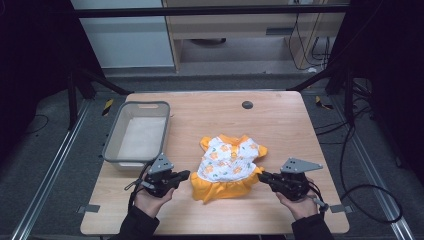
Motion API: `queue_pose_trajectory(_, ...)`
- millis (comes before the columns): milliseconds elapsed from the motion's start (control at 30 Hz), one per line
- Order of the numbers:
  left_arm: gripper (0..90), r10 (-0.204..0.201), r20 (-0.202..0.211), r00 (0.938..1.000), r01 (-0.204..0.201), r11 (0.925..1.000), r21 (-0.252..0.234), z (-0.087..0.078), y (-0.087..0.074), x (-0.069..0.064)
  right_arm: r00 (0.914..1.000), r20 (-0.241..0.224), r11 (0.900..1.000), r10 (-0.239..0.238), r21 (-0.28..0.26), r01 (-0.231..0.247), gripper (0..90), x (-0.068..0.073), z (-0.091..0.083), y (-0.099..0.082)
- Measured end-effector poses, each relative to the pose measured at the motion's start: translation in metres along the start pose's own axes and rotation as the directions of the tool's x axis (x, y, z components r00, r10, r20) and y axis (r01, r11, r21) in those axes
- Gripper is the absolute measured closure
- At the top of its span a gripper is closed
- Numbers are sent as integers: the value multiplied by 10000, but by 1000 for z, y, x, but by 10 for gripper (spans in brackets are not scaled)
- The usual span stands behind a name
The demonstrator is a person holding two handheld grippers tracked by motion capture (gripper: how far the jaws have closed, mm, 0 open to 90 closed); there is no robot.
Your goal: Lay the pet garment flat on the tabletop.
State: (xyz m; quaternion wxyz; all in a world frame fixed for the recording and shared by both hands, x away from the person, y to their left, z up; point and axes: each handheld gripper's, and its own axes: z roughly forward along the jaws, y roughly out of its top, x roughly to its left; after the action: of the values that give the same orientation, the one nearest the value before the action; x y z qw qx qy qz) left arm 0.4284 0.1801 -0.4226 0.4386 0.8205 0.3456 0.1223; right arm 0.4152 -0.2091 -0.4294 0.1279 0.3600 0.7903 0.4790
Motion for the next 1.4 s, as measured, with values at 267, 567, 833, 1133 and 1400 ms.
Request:
queue_pose_trajectory(267, 879, -52, -197, 9998, 66, 9975, 702, 24, -16, 2, 9988, 433, 9951, 229, 953, -269, 835, -5, 15, -12)
queue_pose_trajectory(567, 391, -46, -319, 9995, 64, 9984, 568, 36, -29, -3, 9981, 591, 9937, 172, 1094, -236, 832, -4, 15, -20)
queue_pose_trajectory(833, 469, -101, -70, 9999, 109, 9904, 1379, 62, -32, -5, 9977, 680, 9899, -6, 1416, -90, 832, -4, 24, -25)
queue_pose_trajectory(1133, 818, -382, 483, 9981, 332, 9944, 1007, 37, -17, -8, 9996, 296, 9941, -23, 1084, -9, 844, 3, 15, -16)
queue_pose_trajectory(1400, 798, -922, 733, 9930, 803, 9853, 1508, 18, -14, -3, 9969, -493, 9920, 620, 1127, -561, 840, 15, -2, -11)
